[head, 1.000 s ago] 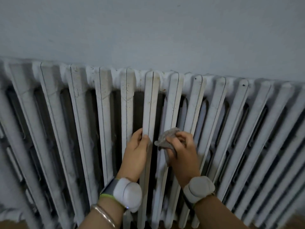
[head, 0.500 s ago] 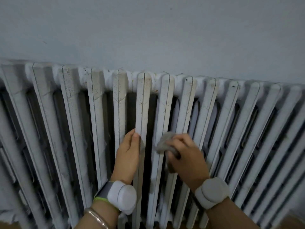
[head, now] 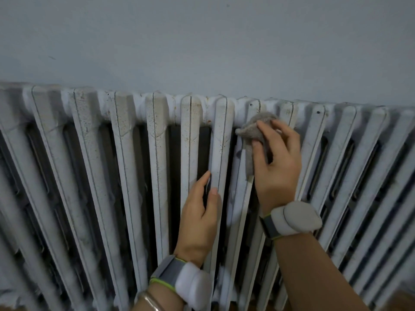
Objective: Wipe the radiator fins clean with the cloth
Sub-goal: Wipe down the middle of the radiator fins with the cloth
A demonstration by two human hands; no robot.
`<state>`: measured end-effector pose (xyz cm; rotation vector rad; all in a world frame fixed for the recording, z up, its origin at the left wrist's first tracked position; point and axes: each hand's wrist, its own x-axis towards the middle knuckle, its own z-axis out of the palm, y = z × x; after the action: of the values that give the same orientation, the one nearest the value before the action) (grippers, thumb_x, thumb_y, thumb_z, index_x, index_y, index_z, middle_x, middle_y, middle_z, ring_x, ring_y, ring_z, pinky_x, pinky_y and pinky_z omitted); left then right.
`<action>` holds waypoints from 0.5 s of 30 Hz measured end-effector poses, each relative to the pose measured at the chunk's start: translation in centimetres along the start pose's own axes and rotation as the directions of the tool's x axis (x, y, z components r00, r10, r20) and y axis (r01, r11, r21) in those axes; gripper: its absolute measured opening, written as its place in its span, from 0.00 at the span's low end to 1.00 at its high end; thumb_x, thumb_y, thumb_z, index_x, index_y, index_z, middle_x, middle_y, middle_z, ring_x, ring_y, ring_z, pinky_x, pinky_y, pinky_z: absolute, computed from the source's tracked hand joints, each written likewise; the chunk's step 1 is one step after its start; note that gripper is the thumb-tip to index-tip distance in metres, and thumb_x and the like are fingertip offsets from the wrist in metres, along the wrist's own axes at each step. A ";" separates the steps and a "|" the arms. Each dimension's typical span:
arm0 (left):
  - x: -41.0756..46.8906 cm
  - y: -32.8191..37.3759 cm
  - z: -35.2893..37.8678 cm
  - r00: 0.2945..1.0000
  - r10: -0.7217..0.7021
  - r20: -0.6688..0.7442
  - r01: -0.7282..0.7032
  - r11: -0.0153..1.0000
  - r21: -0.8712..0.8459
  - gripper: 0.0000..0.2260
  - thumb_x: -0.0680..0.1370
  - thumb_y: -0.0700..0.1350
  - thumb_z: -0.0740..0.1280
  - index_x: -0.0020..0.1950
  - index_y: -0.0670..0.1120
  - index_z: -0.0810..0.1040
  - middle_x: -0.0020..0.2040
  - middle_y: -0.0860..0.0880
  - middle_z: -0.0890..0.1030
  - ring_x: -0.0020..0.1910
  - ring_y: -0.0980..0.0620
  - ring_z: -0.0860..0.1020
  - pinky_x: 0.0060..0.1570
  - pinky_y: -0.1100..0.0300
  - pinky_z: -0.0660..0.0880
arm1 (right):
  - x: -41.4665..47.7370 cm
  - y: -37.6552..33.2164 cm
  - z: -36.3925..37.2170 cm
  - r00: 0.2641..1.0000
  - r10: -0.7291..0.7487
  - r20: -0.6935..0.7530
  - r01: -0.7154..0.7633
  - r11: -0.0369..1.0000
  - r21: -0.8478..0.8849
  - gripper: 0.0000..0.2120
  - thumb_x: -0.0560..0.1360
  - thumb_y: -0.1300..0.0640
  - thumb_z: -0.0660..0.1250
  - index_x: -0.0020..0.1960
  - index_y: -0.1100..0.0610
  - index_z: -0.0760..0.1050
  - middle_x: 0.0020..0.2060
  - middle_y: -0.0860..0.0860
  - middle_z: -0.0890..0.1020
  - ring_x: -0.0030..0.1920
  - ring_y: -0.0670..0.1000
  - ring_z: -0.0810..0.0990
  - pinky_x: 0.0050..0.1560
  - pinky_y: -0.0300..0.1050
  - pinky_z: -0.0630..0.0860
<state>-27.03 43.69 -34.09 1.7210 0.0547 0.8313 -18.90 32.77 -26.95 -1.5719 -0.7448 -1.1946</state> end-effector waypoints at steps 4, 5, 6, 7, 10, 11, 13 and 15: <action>0.6 -0.4 0.3 0.994 -0.100 0.051 0.101 0.995 -0.019 0.21 0.81 0.52 0.57 0.74 0.55 0.62 0.72 0.58 0.67 0.70 0.64 0.64 0.72 0.59 0.60 | -1.6 1.5 0.5 0.996 -0.012 0.089 0.015 0.999 -0.029 0.15 0.77 0.65 0.65 0.63 0.60 0.76 0.63 0.59 0.70 0.64 0.55 0.71 0.63 0.53 0.72; 0.7 -0.4 0.3 0.992 -0.114 0.057 0.116 0.993 -0.031 0.21 0.81 0.52 0.57 0.74 0.54 0.62 0.72 0.58 0.67 0.70 0.63 0.63 0.73 0.58 0.60 | -2.0 1.8 0.5 0.995 -0.012 0.096 0.016 0.999 -0.037 0.14 0.77 0.65 0.65 0.62 0.60 0.76 0.62 0.60 0.70 0.64 0.56 0.71 0.63 0.52 0.72; 0.7 -0.3 0.3 0.990 -0.124 0.064 0.127 0.991 -0.041 0.22 0.81 0.52 0.57 0.75 0.54 0.62 0.72 0.58 0.67 0.70 0.63 0.63 0.73 0.58 0.60 | -2.3 2.0 0.5 0.995 -0.018 0.098 0.023 0.998 -0.053 0.14 0.76 0.66 0.66 0.62 0.61 0.77 0.62 0.60 0.70 0.64 0.57 0.71 0.63 0.52 0.72; 0.7 -0.3 0.3 0.989 -0.134 0.069 0.137 0.989 -0.047 0.22 0.81 0.52 0.57 0.75 0.54 0.62 0.72 0.58 0.66 0.70 0.64 0.63 0.73 0.59 0.59 | -2.6 2.1 0.4 0.995 -0.027 0.099 0.034 0.997 -0.073 0.14 0.76 0.66 0.66 0.61 0.62 0.77 0.61 0.61 0.70 0.63 0.58 0.72 0.63 0.51 0.72; 0.6 0.0 0.3 0.986 -0.146 0.077 0.151 0.987 -0.059 0.22 0.81 0.53 0.57 0.75 0.54 0.61 0.72 0.59 0.65 0.70 0.64 0.62 0.72 0.62 0.58 | -3.6 2.5 0.4 0.992 -0.034 0.122 0.052 0.989 -0.142 0.13 0.74 0.66 0.68 0.59 0.62 0.78 0.59 0.62 0.71 0.60 0.59 0.73 0.64 0.46 0.71; 0.5 0.1 0.3 0.986 -0.150 0.076 0.155 0.986 -0.064 0.22 0.81 0.53 0.56 0.75 0.54 0.61 0.72 0.60 0.65 0.70 0.65 0.62 0.71 0.64 0.58 | -4.1 2.6 0.4 0.991 -0.017 0.135 0.039 0.986 -0.159 0.13 0.74 0.66 0.68 0.58 0.62 0.79 0.59 0.62 0.71 0.60 0.59 0.74 0.64 0.45 0.71; 0.5 0.3 0.2 0.984 -0.158 0.082 0.164 0.984 -0.071 0.21 0.81 0.53 0.56 0.74 0.55 0.61 0.70 0.62 0.64 0.69 0.66 0.62 0.68 0.68 0.57 | -5.1 2.8 0.3 0.985 0.033 0.167 -0.001 0.982 -0.188 0.12 0.73 0.66 0.70 0.56 0.61 0.79 0.59 0.61 0.71 0.58 0.60 0.74 0.63 0.47 0.72; 0.4 0.4 0.1 0.982 -0.165 0.086 0.172 0.983 -0.072 0.21 0.81 0.53 0.56 0.74 0.56 0.61 0.69 0.63 0.65 0.68 0.67 0.62 0.66 0.69 0.57 | -6.1 2.9 0.0 0.970 0.097 0.224 -0.047 0.975 -0.217 0.12 0.72 0.66 0.70 0.55 0.61 0.80 0.59 0.61 0.71 0.57 0.61 0.75 0.61 0.50 0.73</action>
<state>-26.83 43.68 -33.50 1.6481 0.1105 0.6311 -18.33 32.41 -33.61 -1.9236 -0.7217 -1.0736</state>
